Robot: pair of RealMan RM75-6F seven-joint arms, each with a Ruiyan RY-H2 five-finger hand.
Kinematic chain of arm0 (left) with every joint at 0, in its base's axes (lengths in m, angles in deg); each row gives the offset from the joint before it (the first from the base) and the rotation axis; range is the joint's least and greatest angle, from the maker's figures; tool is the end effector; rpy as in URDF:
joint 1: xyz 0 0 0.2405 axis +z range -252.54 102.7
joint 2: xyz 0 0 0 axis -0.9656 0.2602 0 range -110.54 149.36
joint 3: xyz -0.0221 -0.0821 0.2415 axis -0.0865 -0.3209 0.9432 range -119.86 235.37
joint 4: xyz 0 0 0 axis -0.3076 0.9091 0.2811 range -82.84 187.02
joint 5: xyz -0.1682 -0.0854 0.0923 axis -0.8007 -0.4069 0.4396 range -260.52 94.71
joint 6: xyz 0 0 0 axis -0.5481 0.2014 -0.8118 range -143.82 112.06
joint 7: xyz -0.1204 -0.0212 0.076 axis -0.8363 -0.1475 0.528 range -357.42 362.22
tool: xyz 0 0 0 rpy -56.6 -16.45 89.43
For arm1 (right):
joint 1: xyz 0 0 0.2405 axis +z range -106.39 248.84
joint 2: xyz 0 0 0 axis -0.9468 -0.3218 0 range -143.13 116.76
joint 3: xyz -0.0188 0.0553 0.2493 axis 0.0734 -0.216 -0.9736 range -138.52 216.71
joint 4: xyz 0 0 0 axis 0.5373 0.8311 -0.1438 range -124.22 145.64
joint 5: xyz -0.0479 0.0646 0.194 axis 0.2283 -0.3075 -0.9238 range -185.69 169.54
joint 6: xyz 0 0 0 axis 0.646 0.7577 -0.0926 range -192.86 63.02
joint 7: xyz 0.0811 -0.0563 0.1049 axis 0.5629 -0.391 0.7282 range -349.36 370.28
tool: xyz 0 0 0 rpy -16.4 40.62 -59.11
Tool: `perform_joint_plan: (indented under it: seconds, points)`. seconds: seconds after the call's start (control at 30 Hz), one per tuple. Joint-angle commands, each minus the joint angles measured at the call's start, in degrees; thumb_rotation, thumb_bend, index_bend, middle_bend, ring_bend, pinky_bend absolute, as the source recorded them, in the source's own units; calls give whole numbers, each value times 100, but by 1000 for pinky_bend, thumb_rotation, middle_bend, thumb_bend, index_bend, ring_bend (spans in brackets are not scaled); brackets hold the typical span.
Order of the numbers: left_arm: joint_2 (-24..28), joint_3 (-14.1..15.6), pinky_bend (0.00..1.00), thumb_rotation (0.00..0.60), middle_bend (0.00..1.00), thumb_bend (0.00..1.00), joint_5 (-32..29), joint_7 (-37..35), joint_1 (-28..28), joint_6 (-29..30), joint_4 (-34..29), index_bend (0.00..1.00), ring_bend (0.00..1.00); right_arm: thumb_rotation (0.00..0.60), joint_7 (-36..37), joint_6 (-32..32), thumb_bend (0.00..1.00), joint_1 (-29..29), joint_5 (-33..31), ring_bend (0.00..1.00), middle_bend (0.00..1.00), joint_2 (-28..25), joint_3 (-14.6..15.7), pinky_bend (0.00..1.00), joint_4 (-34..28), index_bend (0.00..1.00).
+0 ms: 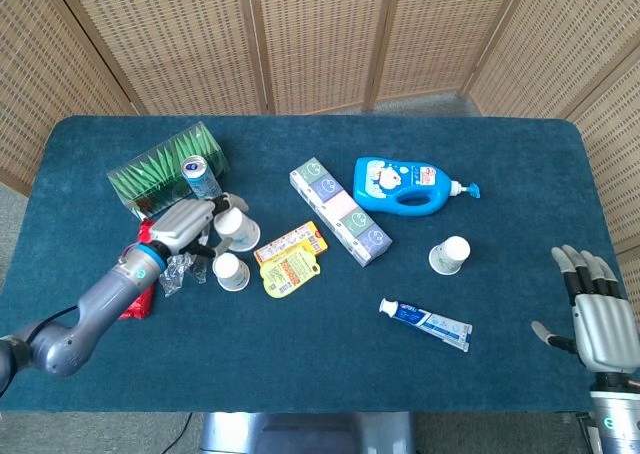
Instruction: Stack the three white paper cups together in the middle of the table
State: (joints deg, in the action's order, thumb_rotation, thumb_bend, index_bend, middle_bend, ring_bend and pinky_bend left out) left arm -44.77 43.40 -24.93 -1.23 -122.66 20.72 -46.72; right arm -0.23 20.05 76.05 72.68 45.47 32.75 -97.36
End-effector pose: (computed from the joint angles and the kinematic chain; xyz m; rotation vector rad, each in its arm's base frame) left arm -0.1274 0.3663 0.0796 -1.8847 -1.3391 -0.9573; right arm -0.2686 -0.1881 0.1768 1.3151 -0.9040 0.8965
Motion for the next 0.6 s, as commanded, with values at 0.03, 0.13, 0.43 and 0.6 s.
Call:
perform_joint_plan:
  seconds: [0.03, 0.13, 0.43, 0.6]
  points:
    - [78, 93, 524, 600, 209, 520, 87, -63, 27, -105, -38, 241, 259, 600, -6, -1, 148, 2, 6, 0, 0, 3, 4, 115, -3, 0]
    - [141, 164, 524, 600, 209, 521, 151, -111, 38, -169, -67, 240, 259, 600, -14, 12, 147, -1, 20, 0, 0, 4, 8, 115, -13, 0]
    - [363, 286, 524, 600, 208, 521, 371, -369, 110, -305, -197, 240, 259, 600, -40, 37, 147, -7, 54, 0, 0, 21, 22, 115, -33, 0]
    - [396, 382, 524, 600, 208, 521, 441, -432, 129, -362, -170, 240, 259, 600, -47, 53, 148, -16, 69, 0, 0, 26, 32, 115, -43, 0]
